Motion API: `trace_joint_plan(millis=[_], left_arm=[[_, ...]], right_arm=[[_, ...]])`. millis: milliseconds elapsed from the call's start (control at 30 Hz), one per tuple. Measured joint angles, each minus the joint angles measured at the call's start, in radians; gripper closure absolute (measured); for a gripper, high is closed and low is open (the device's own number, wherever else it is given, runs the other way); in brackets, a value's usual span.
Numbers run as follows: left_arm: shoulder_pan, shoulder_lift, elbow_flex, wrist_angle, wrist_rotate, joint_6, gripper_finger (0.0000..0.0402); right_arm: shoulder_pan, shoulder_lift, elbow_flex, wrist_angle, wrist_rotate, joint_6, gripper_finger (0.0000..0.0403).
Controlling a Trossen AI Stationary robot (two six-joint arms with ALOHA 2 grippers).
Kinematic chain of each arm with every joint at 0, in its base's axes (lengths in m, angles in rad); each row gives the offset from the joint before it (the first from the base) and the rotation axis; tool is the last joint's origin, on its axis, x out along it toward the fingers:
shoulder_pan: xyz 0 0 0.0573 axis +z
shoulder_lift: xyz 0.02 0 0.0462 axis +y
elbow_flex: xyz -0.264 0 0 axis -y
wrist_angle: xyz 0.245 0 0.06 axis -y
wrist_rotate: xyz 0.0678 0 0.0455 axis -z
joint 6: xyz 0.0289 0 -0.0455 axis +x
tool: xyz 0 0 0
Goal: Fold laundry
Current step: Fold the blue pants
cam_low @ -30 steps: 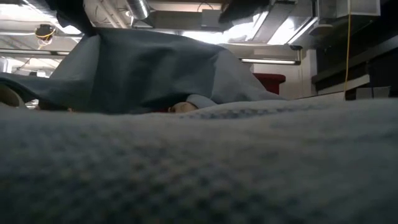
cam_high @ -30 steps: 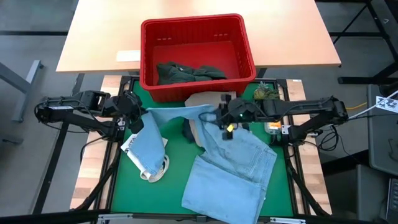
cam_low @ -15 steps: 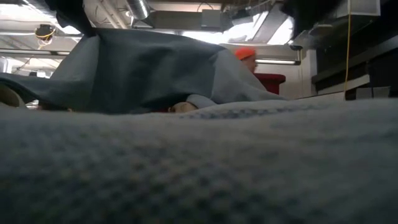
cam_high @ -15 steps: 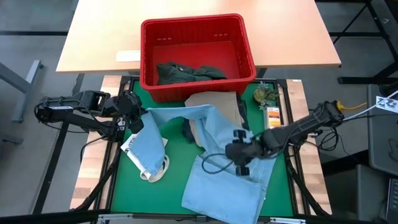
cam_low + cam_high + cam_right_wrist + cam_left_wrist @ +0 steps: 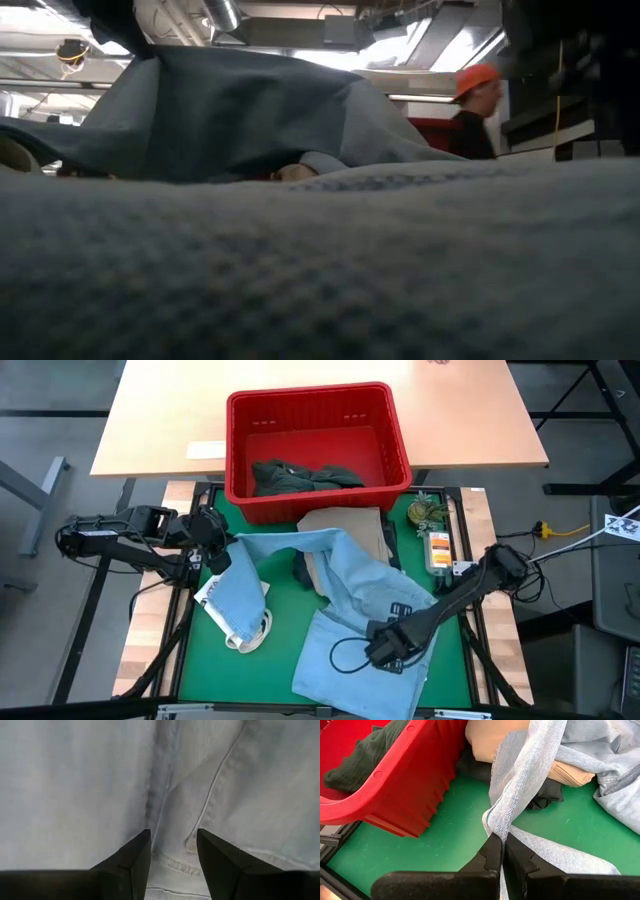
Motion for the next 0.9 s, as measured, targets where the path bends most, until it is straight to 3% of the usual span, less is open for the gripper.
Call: trace_joint_plan(millis=[133, 233, 533, 900], left_arm=[[0.000, 0.000, 0.000, 0.000, 0.000, 0.000, 0.0401], [0.000, 0.000, 0.000, 0.000, 0.010, 0.000, 0.0401], [0.000, -0.006, 0.000, 0.000, 0.148, 0.000, 0.0401], [0.000, -0.011, 0.135, -0.022, 0.276, 0.000, 0.0401]], right_arm=[[0.003, 0.056, -0.020, -0.004, -0.024, 0.004, 0.0245], [0.003, 0.077, -0.071, 0.001, -0.112, 0.006, 0.0245], [0.003, 0.076, -0.235, -0.052, -0.309, -0.006, 0.0245], [0.004, 0.074, -0.270, -0.194, -0.315, -0.175, 0.0245]])
